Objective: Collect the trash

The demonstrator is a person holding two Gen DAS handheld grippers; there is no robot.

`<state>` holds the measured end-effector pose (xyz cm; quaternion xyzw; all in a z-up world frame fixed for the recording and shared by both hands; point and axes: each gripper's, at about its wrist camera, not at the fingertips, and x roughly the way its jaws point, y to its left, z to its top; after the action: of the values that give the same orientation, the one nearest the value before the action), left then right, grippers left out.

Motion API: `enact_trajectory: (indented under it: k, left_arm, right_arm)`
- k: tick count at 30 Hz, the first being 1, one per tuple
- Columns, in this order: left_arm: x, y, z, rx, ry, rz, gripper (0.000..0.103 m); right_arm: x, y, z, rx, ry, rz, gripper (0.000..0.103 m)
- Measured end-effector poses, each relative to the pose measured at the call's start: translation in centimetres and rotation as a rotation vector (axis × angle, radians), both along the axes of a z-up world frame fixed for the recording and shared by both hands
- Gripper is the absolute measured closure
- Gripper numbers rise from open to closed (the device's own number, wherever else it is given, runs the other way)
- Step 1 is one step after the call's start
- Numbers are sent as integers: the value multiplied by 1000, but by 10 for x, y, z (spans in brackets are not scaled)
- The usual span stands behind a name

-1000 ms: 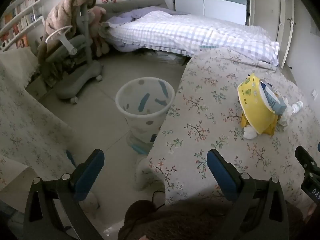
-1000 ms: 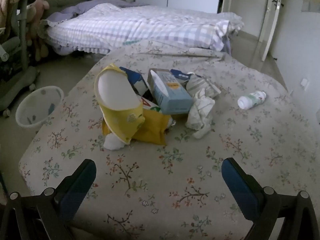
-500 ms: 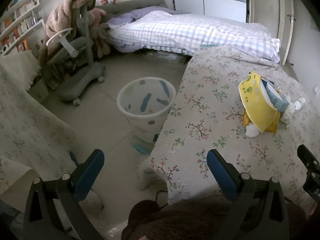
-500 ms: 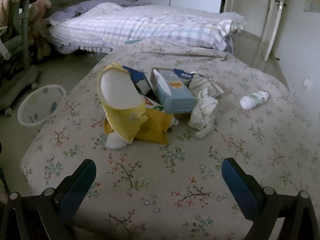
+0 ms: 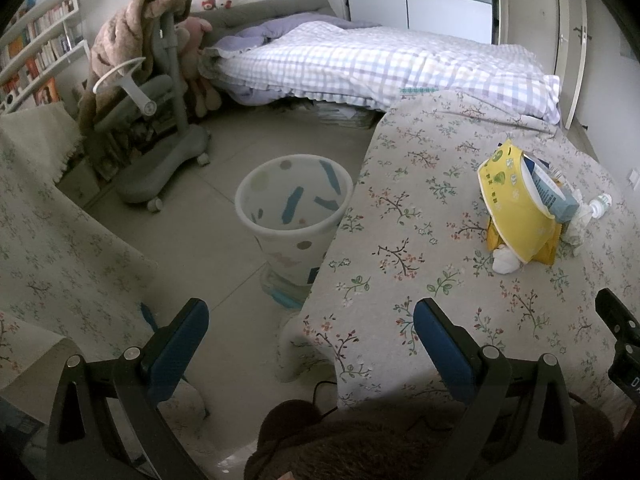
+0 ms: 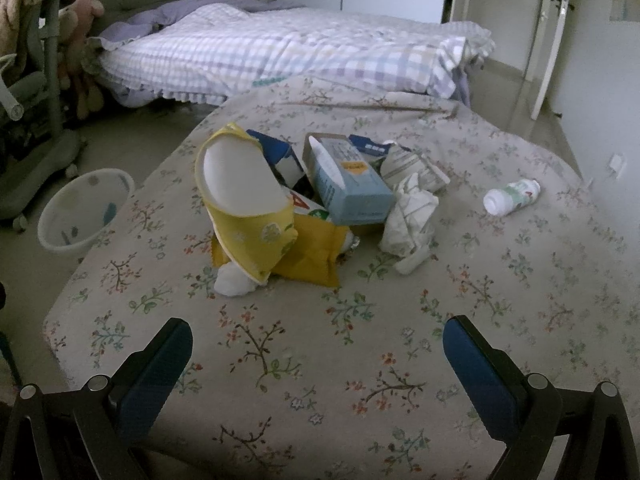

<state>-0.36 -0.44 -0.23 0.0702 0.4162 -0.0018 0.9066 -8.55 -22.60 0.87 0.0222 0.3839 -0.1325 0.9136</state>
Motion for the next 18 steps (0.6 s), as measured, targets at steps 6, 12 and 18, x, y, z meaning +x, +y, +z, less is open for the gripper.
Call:
enact_trajectory:
  k: [6,12,18]
  left_arm:
    - [0,0,0,0,0,0,0]
    - [1,0,0,1,1,0,0]
    - [1,-1,0,1,1,0,0]
  right_arm:
    - [0,0,0,2,0,0,0]
    - [0,0,0,3,0,0,0]
    - [0,0,0,3,1,0,0]
